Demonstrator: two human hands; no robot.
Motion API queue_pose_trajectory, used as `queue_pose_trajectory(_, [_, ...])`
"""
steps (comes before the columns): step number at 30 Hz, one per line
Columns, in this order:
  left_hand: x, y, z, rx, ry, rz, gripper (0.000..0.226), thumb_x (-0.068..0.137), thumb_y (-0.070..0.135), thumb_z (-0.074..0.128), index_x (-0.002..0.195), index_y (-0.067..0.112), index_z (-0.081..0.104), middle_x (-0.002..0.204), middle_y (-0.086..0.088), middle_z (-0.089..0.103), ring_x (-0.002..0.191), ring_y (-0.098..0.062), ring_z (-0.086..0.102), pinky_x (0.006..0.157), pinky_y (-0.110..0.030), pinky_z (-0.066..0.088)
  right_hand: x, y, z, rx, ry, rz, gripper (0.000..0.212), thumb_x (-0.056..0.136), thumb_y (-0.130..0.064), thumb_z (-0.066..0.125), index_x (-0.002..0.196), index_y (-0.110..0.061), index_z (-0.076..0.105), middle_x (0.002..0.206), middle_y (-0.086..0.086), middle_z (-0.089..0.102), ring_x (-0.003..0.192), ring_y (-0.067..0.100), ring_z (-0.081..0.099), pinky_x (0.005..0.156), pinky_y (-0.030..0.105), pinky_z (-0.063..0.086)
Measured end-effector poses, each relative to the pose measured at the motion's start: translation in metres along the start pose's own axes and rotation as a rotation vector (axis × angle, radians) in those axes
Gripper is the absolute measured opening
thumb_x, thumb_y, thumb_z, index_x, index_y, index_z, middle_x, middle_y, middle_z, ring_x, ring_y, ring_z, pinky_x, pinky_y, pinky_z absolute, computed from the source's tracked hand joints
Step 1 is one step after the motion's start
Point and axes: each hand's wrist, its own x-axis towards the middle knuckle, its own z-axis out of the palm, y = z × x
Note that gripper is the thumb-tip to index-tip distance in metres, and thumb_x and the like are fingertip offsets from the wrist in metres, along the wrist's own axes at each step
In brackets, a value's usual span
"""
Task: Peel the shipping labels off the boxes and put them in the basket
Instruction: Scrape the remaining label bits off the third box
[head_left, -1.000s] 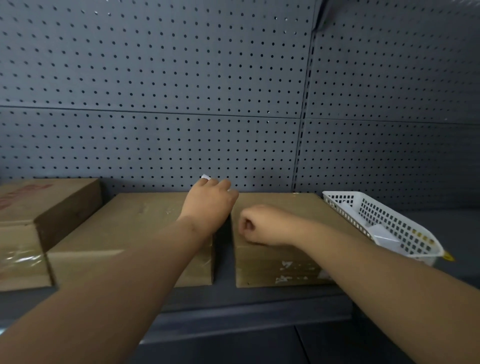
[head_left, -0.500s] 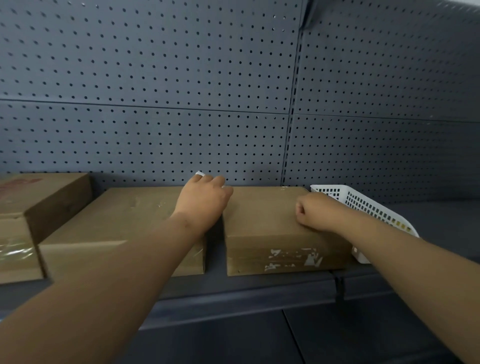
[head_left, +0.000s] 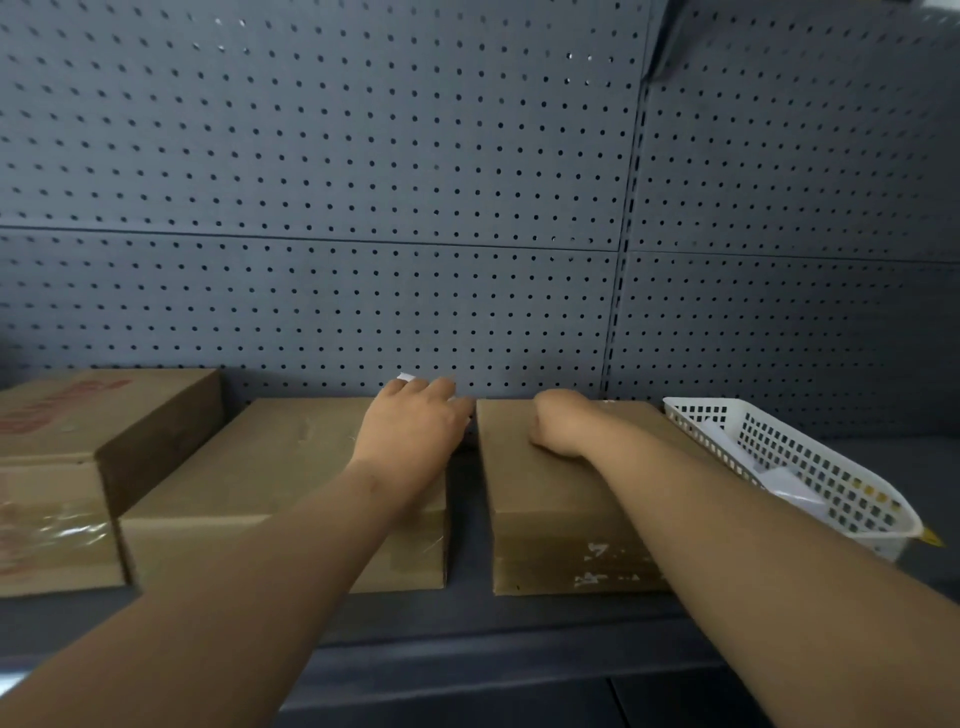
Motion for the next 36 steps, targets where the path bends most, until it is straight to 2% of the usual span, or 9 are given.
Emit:
queue_pose_trajectory(6, [-0.006, -0.017, -0.001, -0.009, 0.032, 0.016, 0.016, 0.065, 0.010, 0.080, 0.065, 0.015, 0.064, 0.065, -0.003, 0.060, 0.057, -0.025, 0.059, 0.057, -0.032, 0.047, -0.038, -0.032, 0.002, 0.106, -0.031, -0.299, 0.015, 0.095, -0.018, 0.051, 0.084, -0.013, 0.061, 0.086, 0.002, 0.057, 0.077, 0.015, 0.054, 0.068, 0.024, 0.045])
queue_pose_trajectory(8, [-0.009, -0.020, -0.003, -0.018, 0.034, 0.027, 0.005, 0.081, 0.014, 0.067, 0.076, 0.014, 0.066, 0.077, -0.004, 0.062, 0.070, -0.026, 0.060, 0.067, -0.035, 0.047, -0.058, -0.019, -0.004, 0.099, -0.069, -0.335, 0.013, 0.093, -0.019, 0.053, 0.096, -0.014, 0.064, 0.097, 0.001, 0.061, 0.088, 0.013, 0.055, 0.079, 0.025, 0.046])
queue_pose_trajectory(11, [-0.011, -0.022, -0.003, -0.036, 0.049, 0.026, 0.019, 0.097, 0.019, 0.044, 0.099, 0.017, 0.063, 0.100, -0.002, 0.061, 0.089, -0.024, 0.058, 0.082, -0.032, 0.043, -0.077, 0.011, -0.017, 0.077, -0.146, -0.277, 0.013, 0.093, -0.019, 0.054, 0.099, -0.015, 0.064, 0.098, -0.003, 0.062, 0.089, 0.010, 0.056, 0.084, 0.025, 0.047])
queue_pose_trajectory(18, [-0.008, -0.009, -0.006, -0.073, 0.031, 0.030, 0.013, 0.095, 0.019, 0.048, 0.099, 0.020, 0.060, 0.100, 0.001, 0.059, 0.089, -0.019, 0.057, 0.082, -0.029, 0.041, -0.072, 0.082, -0.034, -0.133, -0.049, 0.148, 0.030, 0.087, -0.006, 0.045, 0.057, -0.009, 0.044, 0.061, 0.007, 0.040, 0.054, 0.018, 0.038, 0.064, 0.031, 0.038])
queue_pose_trajectory(21, [-0.006, -0.005, -0.008, -0.117, 0.080, 0.026, 0.016, 0.096, 0.024, 0.046, 0.095, 0.018, 0.061, 0.096, 0.000, 0.060, 0.087, -0.021, 0.059, 0.078, -0.030, 0.041, -0.071, 0.097, -0.041, -0.060, 0.103, 0.195, 0.028, 0.084, -0.002, 0.045, 0.057, -0.002, 0.051, 0.067, 0.024, 0.043, 0.058, 0.028, 0.048, 0.059, 0.032, 0.042])
queue_pose_trajectory(25, [0.005, 0.005, -0.012, -0.167, 0.122, 0.026, 0.020, 0.095, 0.020, 0.048, 0.083, 0.012, 0.063, 0.086, -0.004, 0.061, 0.075, -0.026, 0.059, 0.069, -0.034, 0.042, -0.070, 0.103, -0.046, 0.057, 0.172, 0.224, 0.026, 0.084, 0.000, 0.046, 0.059, 0.005, 0.049, 0.086, 0.037, 0.055, 0.067, 0.019, 0.043, 0.059, 0.026, 0.033])
queue_pose_trajectory(27, [0.015, 0.009, -0.010, -0.159, 0.121, 0.031, 0.019, 0.092, 0.016, 0.053, 0.078, 0.011, 0.064, 0.082, -0.006, 0.063, 0.069, -0.027, 0.059, 0.064, -0.034, 0.042, -0.070, 0.106, -0.049, 0.094, 0.178, 0.234, 0.025, 0.085, 0.001, 0.048, 0.063, 0.010, 0.056, 0.083, 0.034, 0.060, 0.060, 0.017, 0.043, 0.051, 0.024, 0.032])
queue_pose_trajectory(31, [0.033, 0.021, -0.007, -0.155, 0.141, 0.034, 0.017, 0.090, 0.014, 0.056, 0.077, 0.010, 0.065, 0.080, -0.006, 0.063, 0.064, -0.026, 0.058, 0.060, -0.033, 0.042, -0.067, 0.117, -0.057, 0.116, 0.201, 0.185, 0.042, 0.086, 0.002, 0.045, 0.049, -0.013, 0.032, 0.052, 0.003, 0.031, 0.044, 0.013, 0.027, 0.045, 0.022, 0.027])
queue_pose_trajectory(36, [0.065, 0.055, -0.007, -0.246, 0.171, -0.004, 0.027, 0.098, 0.023, 0.042, 0.089, 0.009, 0.064, 0.093, -0.005, 0.061, 0.073, -0.025, 0.058, 0.063, -0.030, 0.037, -0.051, 0.153, -0.057, 0.099, 0.179, 0.144, 0.026, 0.083, 0.002, 0.042, 0.060, -0.008, 0.041, 0.072, 0.013, 0.043, 0.063, 0.020, 0.042, 0.058, 0.030, 0.036])
